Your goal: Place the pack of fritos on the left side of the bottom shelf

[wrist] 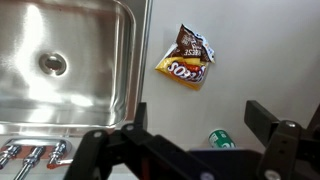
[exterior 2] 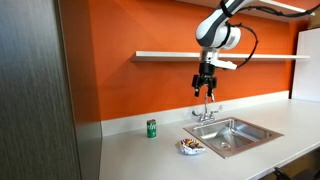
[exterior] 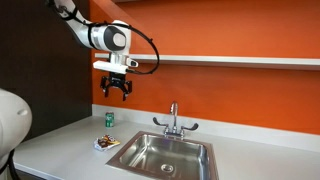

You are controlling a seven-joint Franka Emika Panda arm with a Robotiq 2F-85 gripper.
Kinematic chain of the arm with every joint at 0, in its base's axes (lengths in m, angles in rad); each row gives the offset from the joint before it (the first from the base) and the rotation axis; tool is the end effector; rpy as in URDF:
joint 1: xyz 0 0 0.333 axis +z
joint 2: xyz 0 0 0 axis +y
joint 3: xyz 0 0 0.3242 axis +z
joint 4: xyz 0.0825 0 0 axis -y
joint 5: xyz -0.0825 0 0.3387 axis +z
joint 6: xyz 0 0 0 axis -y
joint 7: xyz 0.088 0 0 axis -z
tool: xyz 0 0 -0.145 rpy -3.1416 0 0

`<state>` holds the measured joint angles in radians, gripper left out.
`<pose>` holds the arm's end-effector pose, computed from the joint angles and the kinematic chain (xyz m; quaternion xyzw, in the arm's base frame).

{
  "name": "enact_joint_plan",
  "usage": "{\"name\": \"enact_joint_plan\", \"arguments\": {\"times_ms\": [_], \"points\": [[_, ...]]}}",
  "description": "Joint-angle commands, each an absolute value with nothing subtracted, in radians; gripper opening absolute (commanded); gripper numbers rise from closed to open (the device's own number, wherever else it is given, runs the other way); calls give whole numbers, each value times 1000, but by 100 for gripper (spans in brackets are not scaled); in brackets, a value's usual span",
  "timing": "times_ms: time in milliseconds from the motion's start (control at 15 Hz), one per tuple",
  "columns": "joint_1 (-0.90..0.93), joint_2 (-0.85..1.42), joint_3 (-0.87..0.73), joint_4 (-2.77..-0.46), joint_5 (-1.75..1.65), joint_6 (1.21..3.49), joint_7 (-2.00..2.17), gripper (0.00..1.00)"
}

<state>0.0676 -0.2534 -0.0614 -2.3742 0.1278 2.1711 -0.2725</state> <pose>0.4259 0.0110 0.4209 -0.9923 -0.1049 -0.0325 0.0575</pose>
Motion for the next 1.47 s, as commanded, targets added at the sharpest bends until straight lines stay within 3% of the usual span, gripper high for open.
{"name": "enact_joint_plan", "arguments": {"times_ms": [0, 1400], "points": [[56, -218, -45, -2400, 118, 2249, -254, 100], [69, 169, 70, -2393, 162, 2450, -273, 100]]}}
